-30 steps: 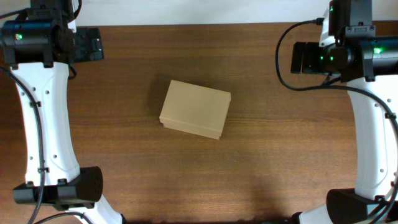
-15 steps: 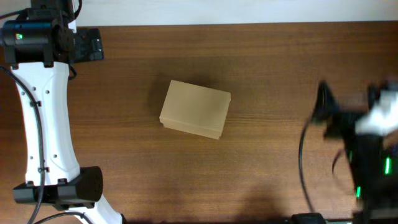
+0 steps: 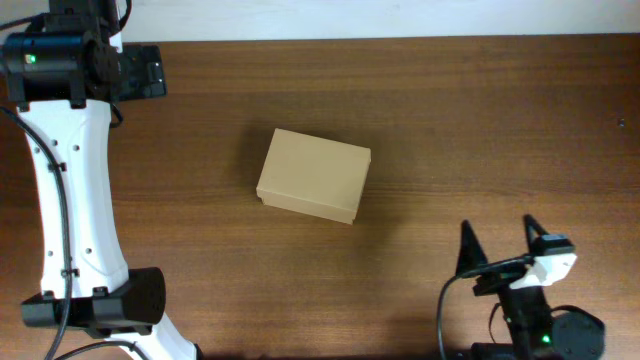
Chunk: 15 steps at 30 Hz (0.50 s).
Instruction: Pack container
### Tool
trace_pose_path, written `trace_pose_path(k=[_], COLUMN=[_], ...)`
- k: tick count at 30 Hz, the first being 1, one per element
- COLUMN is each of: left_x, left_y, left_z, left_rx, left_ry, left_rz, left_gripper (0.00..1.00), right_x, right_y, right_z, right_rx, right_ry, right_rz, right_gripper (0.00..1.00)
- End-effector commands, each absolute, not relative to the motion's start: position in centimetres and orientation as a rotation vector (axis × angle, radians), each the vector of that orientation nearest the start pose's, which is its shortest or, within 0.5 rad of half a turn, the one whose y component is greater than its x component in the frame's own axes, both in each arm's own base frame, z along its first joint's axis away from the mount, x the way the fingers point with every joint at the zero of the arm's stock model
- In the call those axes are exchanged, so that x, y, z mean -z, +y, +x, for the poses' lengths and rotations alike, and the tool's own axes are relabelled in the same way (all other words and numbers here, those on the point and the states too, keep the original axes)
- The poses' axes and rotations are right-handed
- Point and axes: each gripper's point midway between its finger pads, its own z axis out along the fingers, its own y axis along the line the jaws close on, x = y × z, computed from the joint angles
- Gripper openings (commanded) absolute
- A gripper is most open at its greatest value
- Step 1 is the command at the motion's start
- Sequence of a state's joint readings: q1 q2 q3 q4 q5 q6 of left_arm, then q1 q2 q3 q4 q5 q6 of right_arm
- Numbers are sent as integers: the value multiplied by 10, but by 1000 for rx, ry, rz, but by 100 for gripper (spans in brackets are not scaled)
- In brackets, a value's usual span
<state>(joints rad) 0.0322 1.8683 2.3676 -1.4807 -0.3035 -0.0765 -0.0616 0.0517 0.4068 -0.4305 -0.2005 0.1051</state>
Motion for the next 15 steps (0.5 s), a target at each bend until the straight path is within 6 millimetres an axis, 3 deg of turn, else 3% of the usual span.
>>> trace_pose_path(k=[1, 9, 12, 15], left_x=[-341, -341, -341, -341], left_y=[67, 67, 67, 67], left_z=[413, 413, 413, 413], left_rx=[-376, -376, -376, -376], left_ry=[2503, 2502, 2502, 2502], left_rz=[-269, -269, -269, -269], left_gripper=[100, 100, 100, 100], right_x=[-238, -222, -204, -171], right_y=[42, 43, 41, 41], right_z=[209, 213, 217, 223], right_rx=[-302, -315, -313, -324], right_ry=[1617, 1650, 1689, 1758], right_rz=[-111, -113, -97, -83], right_gripper=[99, 99, 99, 99])
